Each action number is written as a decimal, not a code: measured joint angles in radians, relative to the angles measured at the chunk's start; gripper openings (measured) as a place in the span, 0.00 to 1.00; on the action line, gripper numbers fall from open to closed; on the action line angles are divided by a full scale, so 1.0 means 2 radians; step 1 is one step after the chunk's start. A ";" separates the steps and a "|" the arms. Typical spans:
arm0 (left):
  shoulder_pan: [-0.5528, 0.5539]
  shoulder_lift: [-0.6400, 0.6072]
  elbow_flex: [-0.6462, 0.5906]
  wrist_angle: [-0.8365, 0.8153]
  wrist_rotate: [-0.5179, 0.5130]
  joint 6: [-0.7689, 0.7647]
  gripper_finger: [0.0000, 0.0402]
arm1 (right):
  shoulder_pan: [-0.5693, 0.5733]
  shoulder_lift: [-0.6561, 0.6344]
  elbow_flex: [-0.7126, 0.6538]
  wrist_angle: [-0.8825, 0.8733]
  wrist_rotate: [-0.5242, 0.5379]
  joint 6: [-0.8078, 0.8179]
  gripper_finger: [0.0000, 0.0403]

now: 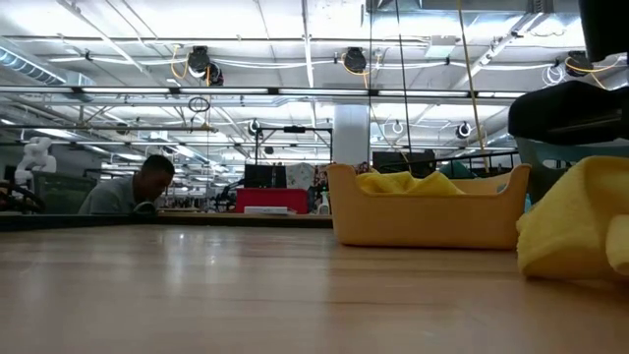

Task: Sort microfiber towel by color & place in baskets
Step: Put the yellow microfiber cloth into the orange bin

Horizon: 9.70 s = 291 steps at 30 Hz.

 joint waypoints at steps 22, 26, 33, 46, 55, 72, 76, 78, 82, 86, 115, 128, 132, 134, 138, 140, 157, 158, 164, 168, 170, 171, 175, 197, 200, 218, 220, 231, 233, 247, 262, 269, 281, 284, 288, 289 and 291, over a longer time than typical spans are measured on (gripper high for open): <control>0.001 0.000 0.000 0.024 0.018 0.001 0.75 | 0.007 0.002 0.206 -0.226 0.048 -0.025 0.03; 0.001 0.000 0.000 0.024 0.018 0.001 0.75 | 0.012 0.000 0.272 -0.293 0.089 -0.029 0.03; 0.001 0.000 0.000 0.024 0.018 0.001 0.75 | 0.026 -0.013 0.368 -0.370 0.166 -0.033 0.03; 0.001 0.001 0.000 0.156 0.053 0.033 0.75 | 0.032 -0.175 0.371 -0.372 0.276 -0.042 0.03; 0.004 0.005 0.000 0.252 0.015 0.081 0.75 | 0.037 -0.280 0.314 -0.351 0.331 -0.013 0.03; 0.011 0.020 0.000 0.298 0.025 0.128 0.75 | 0.049 -0.451 -0.135 0.261 0.408 -0.176 0.03; 0.010 0.020 0.000 0.315 0.021 0.133 0.75 | 0.049 -0.452 -0.194 0.408 0.405 -0.234 0.03; 0.011 0.020 0.000 0.326 0.010 0.137 0.75 | 0.049 -0.452 -0.222 0.479 0.403 -0.258 0.03; 0.010 0.019 0.000 0.369 -0.005 0.177 0.75 | 0.038 -0.451 -0.272 0.590 0.377 -0.290 0.03; 0.012 0.019 0.000 0.392 -0.005 0.220 0.75 | 0.019 -0.448 -0.298 0.656 0.326 -0.296 0.03; 0.066 0.076 0.000 0.479 0.077 0.384 0.94 | -0.046 -0.380 -0.303 0.750 0.219 -0.272 0.03; 0.074 0.076 0.016 0.439 0.066 0.355 0.65 | -0.045 -0.380 -0.303 0.769 0.223 -0.244 0.07; 0.074 0.076 0.017 0.440 0.054 0.354 0.32 | -0.045 -0.380 -0.303 0.768 0.231 -0.234 0.17; 0.072 0.074 0.017 0.440 0.040 0.354 0.15 | -0.040 -0.381 -0.302 0.759 0.259 -0.235 0.24; 0.068 0.074 0.017 0.433 0.010 0.353 0.09 | -0.026 -0.390 -0.301 0.721 0.338 -0.235 0.37; 0.066 0.074 0.016 0.432 -0.002 0.356 0.11 | -0.017 -0.394 -0.301 0.704 0.369 -0.235 0.43; 0.079 -0.003 0.016 0.240 0.009 0.220 0.10 | 0.055 -0.397 -0.302 0.651 0.543 -0.237 0.61; 0.086 -0.010 0.016 0.227 0.016 0.213 0.10 | 0.059 -0.397 -0.302 0.651 0.557 -0.238 0.61; 0.141 -0.038 0.017 0.161 0.091 0.179 0.10 | 0.083 -0.397 -0.302 0.651 0.592 -0.245 0.61; 0.192 -0.035 0.017 0.129 0.185 0.132 0.10 | 0.096 -0.397 -0.302 0.652 0.592 -0.245 0.61; 0.211 -0.026 0.017 0.127 0.219 0.111 0.10 | 0.102 -0.397 -0.302 0.652 0.591 -0.248 0.61; 0.219 -0.021 0.017 0.120 0.233 0.101 0.10 | 0.105 -0.397 -0.302 0.652 0.591 -0.252 0.61; 0.240 0.001 0.017 0.111 0.263 0.079 0.10 | 0.113 -0.397 -0.302 0.653 0.591 -0.274 0.61; 0.275 0.150 0.016 0.196 0.311 0.066 0.14 | 0.113 -0.397 -0.302 0.654 0.590 -0.284 0.61; 0.276 0.160 0.016 0.196 0.311 0.066 0.14 | 0.113 -0.397 -0.302 0.654 0.590 -0.284 0.61; 0.259 0.173 0.016 0.191 0.268 0.136 0.27 | 0.113 -0.397 -0.302 0.652 0.590 -0.284 0.61; 0.256 0.174 0.016 0.189 0.260 0.148 0.27 | 0.113 -0.398 -0.302 0.652 0.590 -0.284 0.61; 0.252 0.175 0.016 0.180 0.231 0.173 0.29 | 0.113 -0.397 -0.302 0.647 0.590 -0.280 0.61; 0.251 0.175 0.016 0.174 0.230 0.173 0.33 | 0.113 -0.398 -0.302 0.646 0.590 -0.279 0.61; 0.239 0.175 0.016 0.178 0.214 0.143 0.75 | 0.113 -0.397 -0.302 0.642 0.590 -0.279 0.61; 0.213 0.129 0.017 0.130 0.165 0.132 0.96 | 0.113 -0.397 -0.302 0.616 0.590 -0.251 0.61; 0.197 0.097 0.016 0.120 0.122 0.133 0.96 | 0.113 -0.397 -0.302 0.617 0.589 -0.251 0.61; 0.212 0.112 0.017 0.169 0.207 0.149 0.51 | 0.111 -0.397 -0.302 0.618 0.590 -0.249 0.61; 0.221 0.125 0.016 0.164 0.211 0.149 0.32 | 0.109 -0.397 -0.302 0.614 0.589 -0.240 0.57; 0.237 0.129 0.016 0.132 0.210 0.148 0.09 | 0.083 -0.397 -0.302 0.581 0.582 -0.193 0.45; 0.242 0.128 0.016 0.122 0.209 0.145 0.04 | 0.072 -0.397 -0.302 0.568 0.569 -0.182 0.41; 0.250 0.125 0.016 0.094 0.206 0.131 0.02 | 0.045 -0.394 -0.302 0.544 0.533 -0.162 0.32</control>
